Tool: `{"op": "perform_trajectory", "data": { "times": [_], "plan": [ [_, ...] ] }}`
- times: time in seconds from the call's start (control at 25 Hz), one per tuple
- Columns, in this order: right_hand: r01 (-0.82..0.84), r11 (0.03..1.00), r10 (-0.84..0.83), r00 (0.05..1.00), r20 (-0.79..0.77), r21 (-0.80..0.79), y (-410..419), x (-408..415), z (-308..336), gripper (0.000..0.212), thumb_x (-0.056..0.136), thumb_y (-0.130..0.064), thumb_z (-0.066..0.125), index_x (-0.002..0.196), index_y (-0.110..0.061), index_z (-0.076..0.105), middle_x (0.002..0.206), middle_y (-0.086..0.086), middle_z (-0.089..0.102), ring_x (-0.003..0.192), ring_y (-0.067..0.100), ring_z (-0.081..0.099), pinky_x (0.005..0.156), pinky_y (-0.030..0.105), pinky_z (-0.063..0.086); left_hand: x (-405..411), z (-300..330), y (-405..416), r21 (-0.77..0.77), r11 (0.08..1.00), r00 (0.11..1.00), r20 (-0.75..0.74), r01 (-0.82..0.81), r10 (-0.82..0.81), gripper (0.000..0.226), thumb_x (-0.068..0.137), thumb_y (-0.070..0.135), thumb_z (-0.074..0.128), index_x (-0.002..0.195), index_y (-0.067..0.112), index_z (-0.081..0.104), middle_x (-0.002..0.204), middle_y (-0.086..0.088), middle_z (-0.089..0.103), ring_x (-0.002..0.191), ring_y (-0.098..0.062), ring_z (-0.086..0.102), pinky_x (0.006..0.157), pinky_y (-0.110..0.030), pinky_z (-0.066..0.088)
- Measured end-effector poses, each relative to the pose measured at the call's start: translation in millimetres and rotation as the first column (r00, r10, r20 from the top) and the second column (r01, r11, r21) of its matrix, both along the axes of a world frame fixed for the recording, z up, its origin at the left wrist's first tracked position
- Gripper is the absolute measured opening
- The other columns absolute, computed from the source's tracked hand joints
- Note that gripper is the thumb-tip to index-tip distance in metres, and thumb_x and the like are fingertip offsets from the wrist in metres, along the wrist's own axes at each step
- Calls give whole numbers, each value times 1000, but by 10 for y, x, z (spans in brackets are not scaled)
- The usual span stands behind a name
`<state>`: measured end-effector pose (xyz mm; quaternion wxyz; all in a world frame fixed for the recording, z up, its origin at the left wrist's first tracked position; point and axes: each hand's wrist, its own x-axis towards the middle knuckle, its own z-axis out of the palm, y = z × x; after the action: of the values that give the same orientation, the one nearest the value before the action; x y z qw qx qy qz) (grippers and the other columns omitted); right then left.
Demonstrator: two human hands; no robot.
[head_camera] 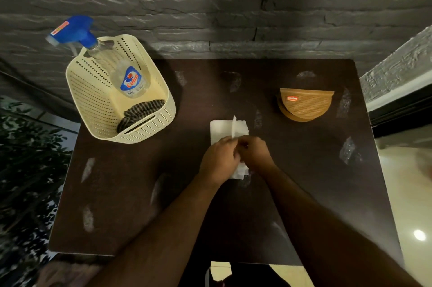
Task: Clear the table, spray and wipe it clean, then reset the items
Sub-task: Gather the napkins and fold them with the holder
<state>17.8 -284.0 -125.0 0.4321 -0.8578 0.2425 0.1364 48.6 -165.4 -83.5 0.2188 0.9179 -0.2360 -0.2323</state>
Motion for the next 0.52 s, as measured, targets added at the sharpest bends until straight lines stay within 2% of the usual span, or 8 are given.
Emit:
{"op": "perform_trajectory", "data": {
  "times": [0.04, 0.12, 0.16, 0.24, 0.28, 0.36, 0.44, 0.52],
  "plan": [
    [140, 988, -140, 990, 7, 63, -37, -17, 22, 23, 90, -3, 50, 104, -8, 68, 90, 6, 70, 73, 18, 70, 68, 35, 61, -29, -10, -3, -3, 1000, 1000, -7, 15, -15, 35, 96, 23, 52, 131, 24, 53, 132, 2, 55, 121, -17, 53, 97, -31, 44],
    [297, 946, -296, 955, -30, 128, -88, -46, 47, 23, 90, -4, 50, 105, -9, 66, 85, 3, 69, 67, 15, 70, 61, 31, 61, -108, -51, -5, 36, 997, 997, -41, 67, -65, 41, 97, 26, 51, 137, 28, 48, 145, 1, 46, 130, -19, 46, 103, -34, 40],
    [322, 937, -320, 947, -40, 133, -92, -52, 49, 21, 91, -6, 50, 104, -9, 66, 82, 2, 68, 66, 14, 69, 60, 30, 60, -137, -87, 4, 62, 994, 994, -68, 95, -91, 43, 97, 28, 51, 140, 31, 45, 151, 1, 39, 134, -19, 42, 106, -36, 39],
    [365, 920, -362, 931, -48, 142, -84, -59, 32, 19, 92, -14, 49, 97, -11, 67, 77, 3, 67, 68, 18, 69, 64, 38, 61, -169, -167, 19, 71, 989, 984, -135, 127, -117, 45, 97, 30, 50, 141, 33, 42, 155, 2, 32, 136, -20, 39, 108, -39, 39],
    [389, 910, -384, 921, -58, 142, -74, -57, 1, 18, 93, -19, 49, 92, -12, 66, 76, 4, 68, 69, 20, 69, 67, 43, 61, -177, -193, 38, 41, 992, 979, -172, 122, -113, 46, 97, 30, 51, 142, 32, 42, 155, 2, 33, 137, -19, 39, 109, -39, 38],
    [398, 912, -392, 917, -80, 101, -45, -45, -39, 16, 89, -30, 58, 85, -17, 66, 74, 2, 69, 66, 18, 69, 67, 44, 61, -197, -207, 96, -80, 994, 975, -207, 71, -86, 46, 96, 25, 52, 142, 26, 44, 150, 2, 41, 135, -15, 42, 111, -37, 38],
    [357, 934, -355, 930, -93, 9, -8, -10, -48, 24, 79, -44, 68, 84, -21, 64, 74, -4, 68, 66, 13, 68, 63, 40, 61, -188, -212, 187, -203, 976, 991, -121, -74, 50, 38, 95, 17, 54, 133, 18, 55, 134, 0, 57, 123, -12, 53, 102, -27, 45],
    [290, 954, -298, 946, -130, -75, 27, 36, -24, 42, 71, -55, 71, 93, -21, 62, 85, -8, 65, 75, 13, 65, 64, 35, 59, -112, -245, 296, -197, 917, 934, 24, -346, 357, 30, 93, 14, 58, 122, 15, 63, 117, -1, 66, 106, -11, 61, 86, -19, 46]
  ]
}}
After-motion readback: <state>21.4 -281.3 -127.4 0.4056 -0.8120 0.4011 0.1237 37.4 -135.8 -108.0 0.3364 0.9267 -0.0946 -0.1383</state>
